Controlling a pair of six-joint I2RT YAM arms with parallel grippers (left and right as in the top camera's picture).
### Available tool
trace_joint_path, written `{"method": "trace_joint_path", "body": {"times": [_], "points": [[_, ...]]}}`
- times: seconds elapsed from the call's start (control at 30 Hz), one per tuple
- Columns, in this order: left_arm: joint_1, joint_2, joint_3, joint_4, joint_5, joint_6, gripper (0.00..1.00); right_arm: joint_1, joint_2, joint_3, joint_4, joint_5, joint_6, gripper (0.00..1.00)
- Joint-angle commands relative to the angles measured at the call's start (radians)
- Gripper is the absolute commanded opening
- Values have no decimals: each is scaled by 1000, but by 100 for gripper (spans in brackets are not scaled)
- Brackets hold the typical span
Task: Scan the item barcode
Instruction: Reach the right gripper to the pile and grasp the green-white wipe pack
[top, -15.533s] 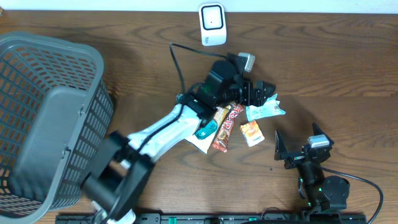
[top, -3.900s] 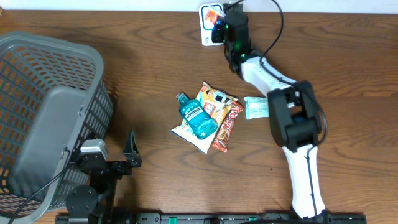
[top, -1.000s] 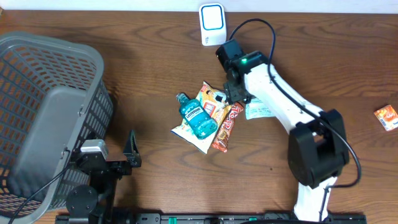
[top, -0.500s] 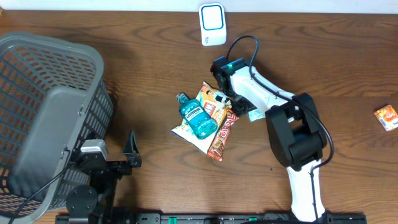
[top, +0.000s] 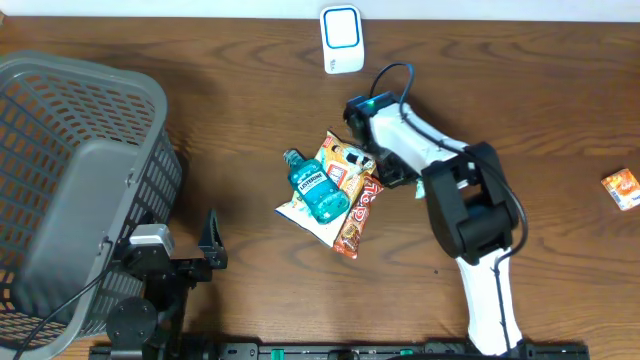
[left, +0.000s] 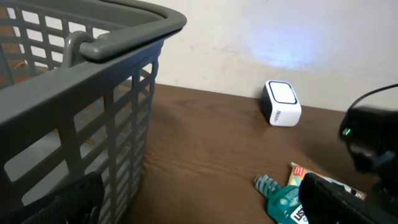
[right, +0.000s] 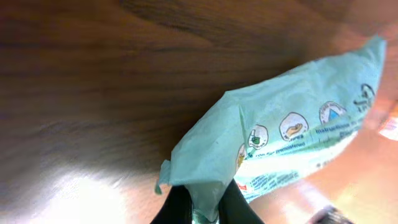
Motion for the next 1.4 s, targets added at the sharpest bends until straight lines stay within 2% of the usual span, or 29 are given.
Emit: {"method": "trace_joint_path", "body": {"times": [0.0,0.17,0.33,0.47,0.77,1.03,1.23,1.37], "points": [[0,-7,8,1,-5,-5,100,-5,-80,21,39,-547,-85,1],[0,-7,8,1,-5,-5,100,-58,-281,24,108,-770,-23,1],[0,-7,8,2,-5,-5,100,-98,-373,24,155,-898,60,1],[0,-7,8,2,-5,-5,100,-113,-381,20,146,-900,158,1],[0,-7,8,2,-5,-5,100,-77,-381,12,179,-824,509,1],[0,-7,8,1,-5,-5,100,-39,-381,11,451,-973,510,1],[0,-7,8,1,-5,-5,100,-36,-381,-34,465,-946,487,1],[0,-7,8,1,-5,-5,100,-36,-381,-126,475,-981,436,1]]}}
